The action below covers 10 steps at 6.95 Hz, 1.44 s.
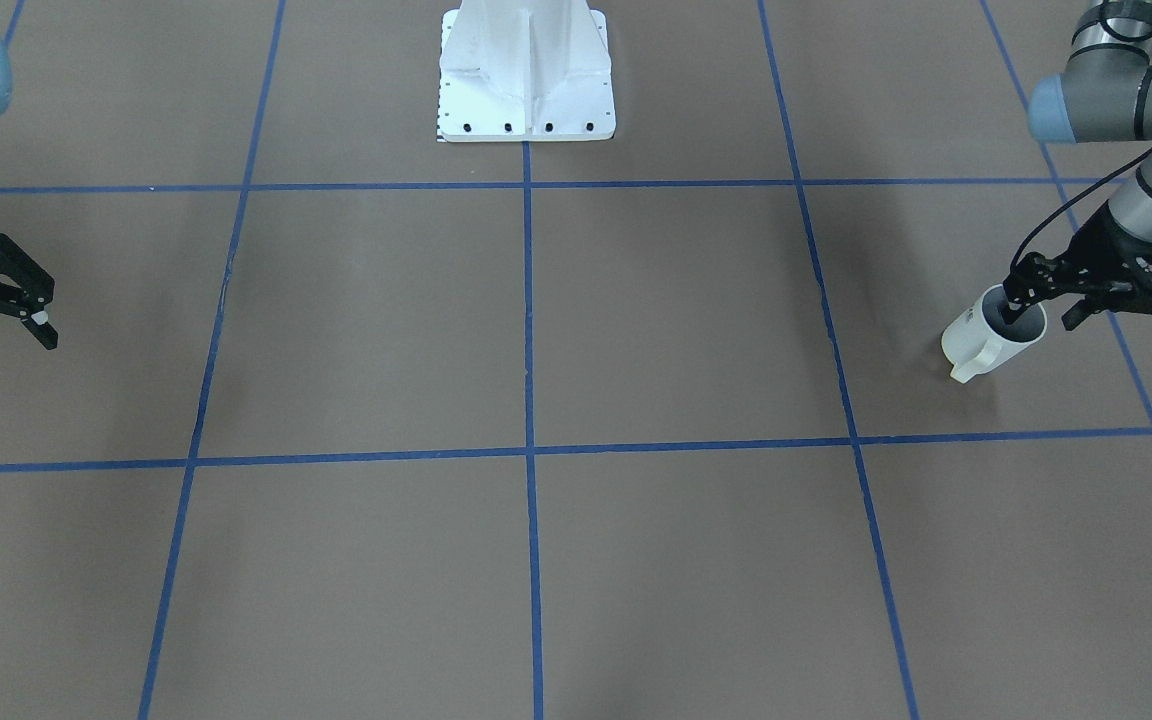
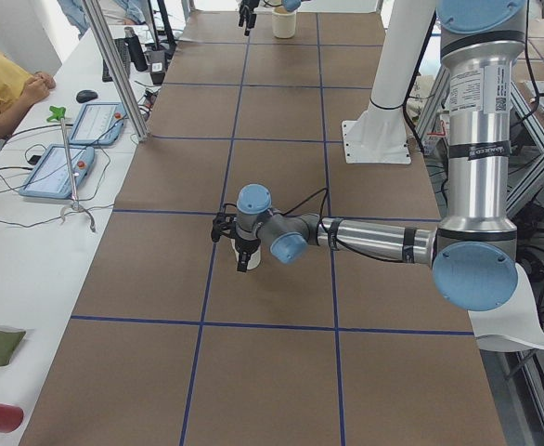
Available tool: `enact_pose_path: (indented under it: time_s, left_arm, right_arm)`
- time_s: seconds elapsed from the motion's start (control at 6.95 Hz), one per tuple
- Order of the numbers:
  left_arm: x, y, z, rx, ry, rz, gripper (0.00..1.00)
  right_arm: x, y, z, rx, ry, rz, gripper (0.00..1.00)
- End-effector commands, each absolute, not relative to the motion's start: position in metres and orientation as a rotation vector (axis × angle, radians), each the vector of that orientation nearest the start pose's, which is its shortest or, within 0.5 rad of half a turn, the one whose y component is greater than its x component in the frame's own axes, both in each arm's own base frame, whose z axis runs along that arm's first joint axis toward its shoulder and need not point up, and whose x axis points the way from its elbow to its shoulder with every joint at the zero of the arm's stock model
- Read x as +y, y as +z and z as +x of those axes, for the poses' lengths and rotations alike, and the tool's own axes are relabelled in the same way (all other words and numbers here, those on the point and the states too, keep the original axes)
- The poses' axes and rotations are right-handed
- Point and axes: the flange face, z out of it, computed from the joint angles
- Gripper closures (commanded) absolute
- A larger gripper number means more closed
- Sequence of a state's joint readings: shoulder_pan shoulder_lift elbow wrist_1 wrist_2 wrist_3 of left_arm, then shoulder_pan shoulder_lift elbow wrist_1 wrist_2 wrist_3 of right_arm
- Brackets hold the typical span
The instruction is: Left arm hands cup to right arm to dump lemon
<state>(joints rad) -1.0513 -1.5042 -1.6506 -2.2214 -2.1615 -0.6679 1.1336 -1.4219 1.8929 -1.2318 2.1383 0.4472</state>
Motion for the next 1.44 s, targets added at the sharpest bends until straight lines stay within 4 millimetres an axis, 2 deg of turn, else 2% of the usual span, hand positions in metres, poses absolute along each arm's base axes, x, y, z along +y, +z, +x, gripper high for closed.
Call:
enact_pose_path:
  time_s: [0.0,0.14,0.43,0.58,0.72,0.86,1.01,1.15,1.29]
  left_arm:
    - [-0.468,0.582,0.178,0.833,0.089,0.238,0.89]
    - [-0.468,0.58,0.178,0.835,0.095,0.244,1.0]
    - [-0.467,0.578,0.177,0.831,0.137,0.268,1.0]
    - [-0.467,0.566,0.176,0.844,0.147,0.286,1.0]
    - [-0.468,0.548,0.175,0.863,0.154,0.301,1.0]
    - [-0.473,0.538,0.168,0.906,0.15,0.272,1.0]
    - [-0.501,0.51,0.161,0.922,0.117,0.283,1.0]
    - [-0.523,0.484,0.161,0.93,0.08,0.267,1.0]
    - [-0.535,0.459,0.164,0.959,-0.002,0.251,1.0]
  right_arm:
    - [-0.525,0.391,-0.157,-0.821,-0.221,0.481,0.0]
    - [-0.525,0.391,-0.157,-0.82,-0.221,0.481,0.0]
    - [-0.525,0.39,-0.157,-0.821,-0.223,0.485,0.0]
    - [-0.525,0.385,-0.157,-0.824,-0.232,0.498,0.0]
    - [-0.529,0.372,-0.159,-0.841,-0.275,0.578,0.0]
    - [-0.533,0.371,-0.166,-0.867,-0.334,0.681,0.0]
    - [-0.539,0.366,-0.177,-0.895,-0.365,0.745,0.0]
    - [-0.552,0.349,-0.184,-0.91,-0.383,0.791,0.0]
    - [-0.561,0.325,-0.213,-0.934,-0.413,0.808,0.01]
